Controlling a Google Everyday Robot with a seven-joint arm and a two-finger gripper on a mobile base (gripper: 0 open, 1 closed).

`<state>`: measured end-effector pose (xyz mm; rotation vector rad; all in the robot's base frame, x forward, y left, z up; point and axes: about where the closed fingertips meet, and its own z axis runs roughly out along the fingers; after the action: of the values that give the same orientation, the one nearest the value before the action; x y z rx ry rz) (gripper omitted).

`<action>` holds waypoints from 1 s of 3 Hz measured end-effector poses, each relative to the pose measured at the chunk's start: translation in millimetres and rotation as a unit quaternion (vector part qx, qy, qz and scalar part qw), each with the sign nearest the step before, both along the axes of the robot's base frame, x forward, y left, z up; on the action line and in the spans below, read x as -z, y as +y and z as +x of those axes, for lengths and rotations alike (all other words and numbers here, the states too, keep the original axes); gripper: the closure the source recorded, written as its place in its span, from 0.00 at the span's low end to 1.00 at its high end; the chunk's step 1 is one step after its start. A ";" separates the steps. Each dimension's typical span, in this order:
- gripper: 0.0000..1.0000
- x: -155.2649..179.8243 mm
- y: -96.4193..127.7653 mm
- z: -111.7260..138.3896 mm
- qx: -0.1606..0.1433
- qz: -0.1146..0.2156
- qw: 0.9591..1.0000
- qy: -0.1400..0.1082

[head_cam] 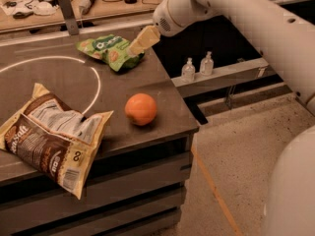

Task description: Move green rice chip bag near brown chip bag

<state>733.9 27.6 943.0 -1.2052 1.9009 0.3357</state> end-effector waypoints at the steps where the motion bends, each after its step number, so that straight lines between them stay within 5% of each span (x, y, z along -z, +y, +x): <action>1: 0.00 42.8 22.4 29.4 0.021 0.015 1.000 0.005; 3: 0.00 76.9 45.9 57.4 0.036 0.049 0.998 0.010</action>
Offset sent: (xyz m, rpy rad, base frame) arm 0.0662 0.0393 -0.0839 0.0745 -0.0125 -0.0994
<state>791.2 73.5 866.2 -1.0699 1.9172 0.3988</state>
